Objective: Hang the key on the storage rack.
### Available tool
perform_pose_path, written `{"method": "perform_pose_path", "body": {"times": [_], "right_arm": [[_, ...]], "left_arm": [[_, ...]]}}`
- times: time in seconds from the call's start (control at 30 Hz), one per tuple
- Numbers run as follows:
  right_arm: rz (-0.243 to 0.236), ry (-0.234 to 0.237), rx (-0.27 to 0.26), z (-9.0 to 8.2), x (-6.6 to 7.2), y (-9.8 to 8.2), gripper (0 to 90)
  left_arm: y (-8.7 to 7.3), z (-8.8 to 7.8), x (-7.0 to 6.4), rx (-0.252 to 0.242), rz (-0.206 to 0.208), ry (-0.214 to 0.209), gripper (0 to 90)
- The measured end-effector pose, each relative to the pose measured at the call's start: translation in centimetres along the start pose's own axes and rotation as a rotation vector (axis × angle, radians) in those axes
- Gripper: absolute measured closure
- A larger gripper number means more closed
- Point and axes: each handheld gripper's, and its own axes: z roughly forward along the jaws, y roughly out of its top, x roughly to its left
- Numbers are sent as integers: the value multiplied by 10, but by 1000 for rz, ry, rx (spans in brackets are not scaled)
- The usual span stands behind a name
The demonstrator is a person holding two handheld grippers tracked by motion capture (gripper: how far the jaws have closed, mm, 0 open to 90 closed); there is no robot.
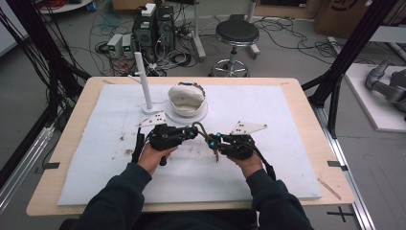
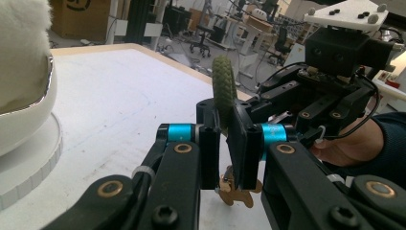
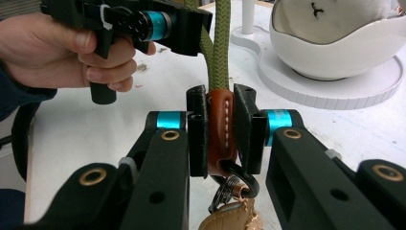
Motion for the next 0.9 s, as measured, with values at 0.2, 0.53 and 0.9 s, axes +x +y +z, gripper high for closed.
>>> {"method": "perform_pose_path", "body": {"times": [0.2, 0.53, 0.9], "right_arm": [[-8, -44, -1, -1, 0, 0, 537], [10, -163, -28, -28, -16, -3, 448], [7, -262, -57, -52, -31, -5, 390]], "left_arm": [[8, -10, 1, -10, 23, 30, 833], [42, -61, 13, -79, 73, 117, 834], [95, -119, 33, -98, 139, 282, 833]]}}
